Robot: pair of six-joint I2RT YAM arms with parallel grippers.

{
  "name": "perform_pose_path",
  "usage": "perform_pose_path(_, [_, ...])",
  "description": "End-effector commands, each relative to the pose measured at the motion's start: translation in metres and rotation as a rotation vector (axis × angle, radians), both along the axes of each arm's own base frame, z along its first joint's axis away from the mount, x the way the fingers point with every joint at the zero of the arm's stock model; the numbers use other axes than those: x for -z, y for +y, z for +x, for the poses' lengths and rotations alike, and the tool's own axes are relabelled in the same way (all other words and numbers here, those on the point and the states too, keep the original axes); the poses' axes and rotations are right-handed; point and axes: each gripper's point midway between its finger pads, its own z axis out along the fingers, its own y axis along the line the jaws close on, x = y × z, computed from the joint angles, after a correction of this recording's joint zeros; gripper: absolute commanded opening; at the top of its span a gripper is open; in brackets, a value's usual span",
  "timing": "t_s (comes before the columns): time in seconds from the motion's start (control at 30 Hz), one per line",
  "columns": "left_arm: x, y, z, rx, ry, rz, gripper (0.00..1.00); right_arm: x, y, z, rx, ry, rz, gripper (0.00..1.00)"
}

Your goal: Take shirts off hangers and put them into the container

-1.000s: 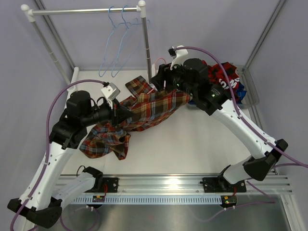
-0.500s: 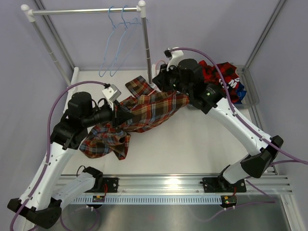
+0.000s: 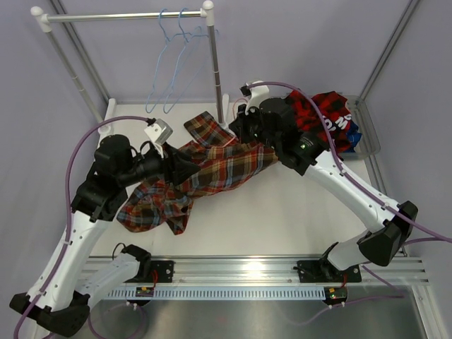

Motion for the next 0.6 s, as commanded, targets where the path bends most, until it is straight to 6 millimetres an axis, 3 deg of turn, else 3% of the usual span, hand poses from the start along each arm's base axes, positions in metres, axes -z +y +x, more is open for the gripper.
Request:
perform_pose_path(0.0, [-0.042,-0.002,0.011,-0.043,-0.076,-0.072,0.54,-0.035,-0.006,-0.004,0.036,-0.141,0.033,0.00])
perform_pose_path(0.13, [-0.035,-0.024,0.029,-0.019,0.001,-0.057,0.54,-0.033,-0.007,-0.005,0.051,-0.170,0.016,0.00])
perform_pose_path(0.3, [-0.030,-0.052,0.037,0.001,0.022,-0.024,0.51,-0.032,-0.012,-0.004,0.078,-0.190,-0.007,0.00])
perform_pose_path(0.57, [-0.009,-0.060,0.053,-0.043,0.054,0.031,0.45,-0.037,-0.014,-0.008,0.075,-0.207,-0.005,0.00])
